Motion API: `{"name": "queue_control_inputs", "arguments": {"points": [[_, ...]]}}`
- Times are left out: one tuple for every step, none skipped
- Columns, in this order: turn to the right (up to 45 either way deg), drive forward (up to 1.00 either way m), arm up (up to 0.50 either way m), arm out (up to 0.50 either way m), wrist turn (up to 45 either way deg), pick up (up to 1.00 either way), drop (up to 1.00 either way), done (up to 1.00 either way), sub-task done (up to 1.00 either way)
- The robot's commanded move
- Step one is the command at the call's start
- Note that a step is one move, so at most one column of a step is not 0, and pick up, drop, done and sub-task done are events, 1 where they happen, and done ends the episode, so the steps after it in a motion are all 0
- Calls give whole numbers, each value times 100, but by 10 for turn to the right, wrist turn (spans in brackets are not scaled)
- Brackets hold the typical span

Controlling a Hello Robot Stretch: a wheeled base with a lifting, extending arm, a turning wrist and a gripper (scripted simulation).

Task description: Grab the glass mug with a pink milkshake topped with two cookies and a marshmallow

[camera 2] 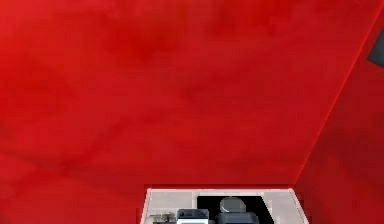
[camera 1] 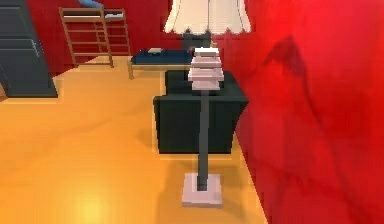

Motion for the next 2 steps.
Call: {"name": "queue_control_inputs", "arguments": {"points": [[0, 0, 0, 0, 450, 0, 0, 0, 0], [0, 0, 0, 0, 360, 0, 0, 0, 0]]}}
